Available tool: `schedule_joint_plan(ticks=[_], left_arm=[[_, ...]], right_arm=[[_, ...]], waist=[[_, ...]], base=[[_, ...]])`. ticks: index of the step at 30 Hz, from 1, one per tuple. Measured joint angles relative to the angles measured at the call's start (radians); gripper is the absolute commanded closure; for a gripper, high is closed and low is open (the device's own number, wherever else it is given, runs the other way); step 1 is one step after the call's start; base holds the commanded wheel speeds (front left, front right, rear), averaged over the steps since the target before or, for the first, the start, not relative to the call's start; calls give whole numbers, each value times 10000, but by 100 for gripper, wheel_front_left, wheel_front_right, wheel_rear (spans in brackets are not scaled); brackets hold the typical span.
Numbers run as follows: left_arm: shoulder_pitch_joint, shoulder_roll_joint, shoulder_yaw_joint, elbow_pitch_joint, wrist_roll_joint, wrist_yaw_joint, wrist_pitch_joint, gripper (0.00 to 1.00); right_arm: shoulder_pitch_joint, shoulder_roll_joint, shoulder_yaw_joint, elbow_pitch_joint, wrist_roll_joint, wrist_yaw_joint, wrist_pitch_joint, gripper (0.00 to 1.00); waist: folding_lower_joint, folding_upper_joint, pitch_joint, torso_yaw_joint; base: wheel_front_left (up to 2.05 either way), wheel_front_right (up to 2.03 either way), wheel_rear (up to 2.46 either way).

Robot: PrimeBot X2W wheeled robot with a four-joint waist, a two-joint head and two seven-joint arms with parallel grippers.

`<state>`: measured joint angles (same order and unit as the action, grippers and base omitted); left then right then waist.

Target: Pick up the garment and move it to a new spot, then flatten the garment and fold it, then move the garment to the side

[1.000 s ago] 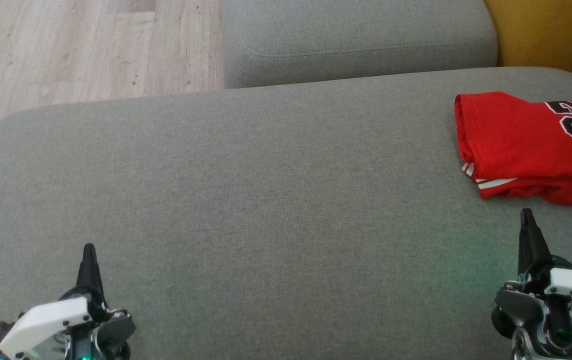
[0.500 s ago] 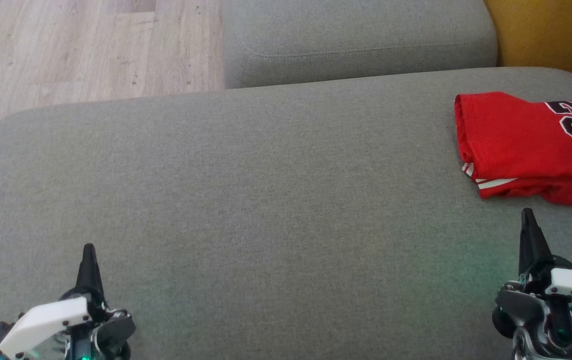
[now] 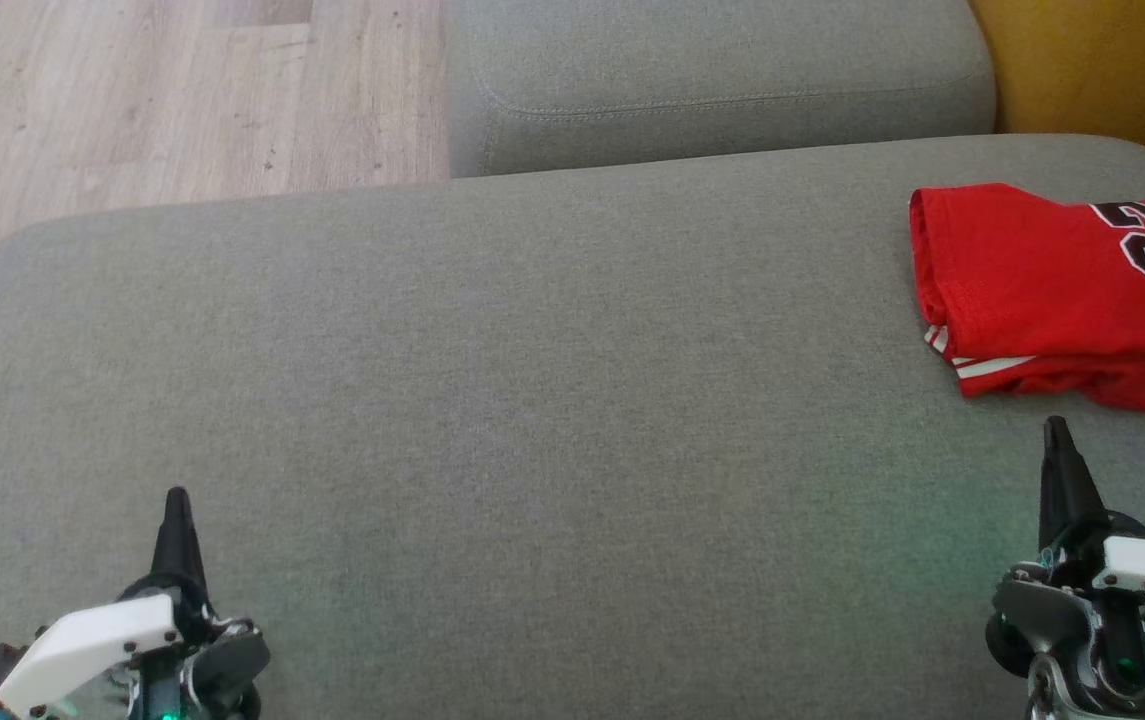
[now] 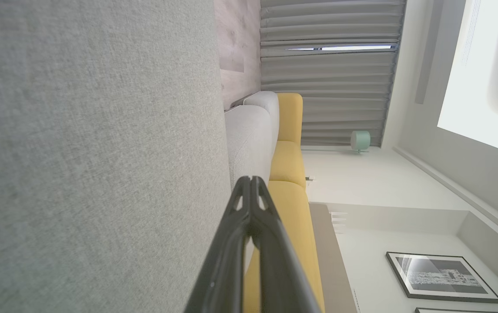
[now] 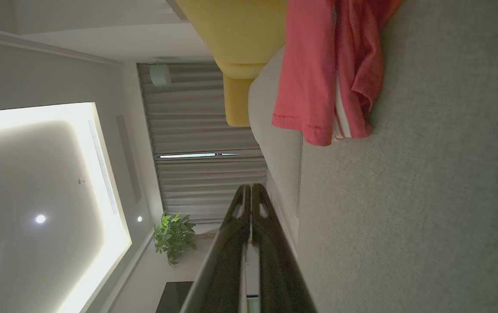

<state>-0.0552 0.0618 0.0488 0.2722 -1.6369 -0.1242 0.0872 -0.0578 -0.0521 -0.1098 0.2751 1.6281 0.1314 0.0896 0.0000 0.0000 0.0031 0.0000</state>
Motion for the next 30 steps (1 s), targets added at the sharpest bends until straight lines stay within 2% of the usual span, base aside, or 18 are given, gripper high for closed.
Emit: schedule_joint_plan(ticks=[30], left_arm=[[0,-52,123,4,15,0,44,100]], right_arm=[[0,15,-79,2,-15,0,88,100]], waist=[[0,0,0,0]], base=[[0,0,0]])
